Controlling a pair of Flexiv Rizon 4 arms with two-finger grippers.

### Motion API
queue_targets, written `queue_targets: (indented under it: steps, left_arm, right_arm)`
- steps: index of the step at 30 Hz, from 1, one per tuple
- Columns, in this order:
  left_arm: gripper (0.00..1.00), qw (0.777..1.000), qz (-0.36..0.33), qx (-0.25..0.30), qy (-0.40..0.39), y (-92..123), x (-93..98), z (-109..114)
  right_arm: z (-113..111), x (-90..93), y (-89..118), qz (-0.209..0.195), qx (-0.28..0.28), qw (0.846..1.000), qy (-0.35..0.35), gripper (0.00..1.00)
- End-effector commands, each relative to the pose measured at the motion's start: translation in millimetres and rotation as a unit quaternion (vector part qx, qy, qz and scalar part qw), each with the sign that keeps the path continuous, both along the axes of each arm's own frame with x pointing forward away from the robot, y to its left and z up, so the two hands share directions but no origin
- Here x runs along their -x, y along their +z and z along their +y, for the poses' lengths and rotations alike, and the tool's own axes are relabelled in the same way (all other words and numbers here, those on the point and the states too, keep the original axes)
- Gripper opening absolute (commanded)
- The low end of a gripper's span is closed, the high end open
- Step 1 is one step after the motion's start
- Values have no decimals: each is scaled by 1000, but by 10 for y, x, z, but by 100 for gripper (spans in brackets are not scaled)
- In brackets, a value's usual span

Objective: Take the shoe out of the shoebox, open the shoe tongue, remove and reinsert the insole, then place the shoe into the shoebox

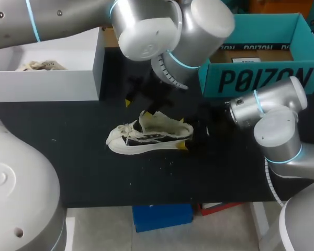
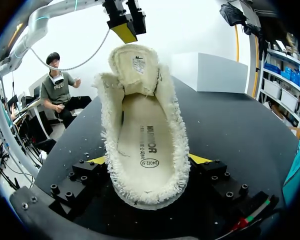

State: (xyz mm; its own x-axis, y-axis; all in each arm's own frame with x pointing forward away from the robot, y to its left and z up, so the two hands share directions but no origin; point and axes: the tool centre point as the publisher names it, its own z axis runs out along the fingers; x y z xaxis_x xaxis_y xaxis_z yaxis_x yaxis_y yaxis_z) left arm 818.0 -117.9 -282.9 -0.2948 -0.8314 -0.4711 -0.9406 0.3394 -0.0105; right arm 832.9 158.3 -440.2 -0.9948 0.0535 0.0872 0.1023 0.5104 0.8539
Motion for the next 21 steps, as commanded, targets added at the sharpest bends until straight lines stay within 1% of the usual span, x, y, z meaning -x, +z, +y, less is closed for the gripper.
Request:
queue_targets:
  steps: [1,3,5,6,7,21]
  left_arm:
    - [0,965,48,69,-249,-25,-61,-81]
    - [0,948,60,81,-302,-28,-61,-154]
    - [0,923,80,106,-361,-19,-43,-216]
    - [0,910,84,126,-386,-14,-26,-244]
    - [0,888,98,166,-417,6,-7,-254]
    - [0,888,98,166,-417,6,-7,-254]
  right_arm:
    - [8,-11,-21,0,0,1000,-1,0]
    - [8,-11,-21,0,0,1000,-1,0]
    - [8,-11,-21,0,0,1000,-1,0]
    - [8,-11,-21,0,0,1000,-1,0]
    - [8,-11,-21,0,0,1000,-1,0]
    - [8,-11,-21,0,0,1000,-1,0]
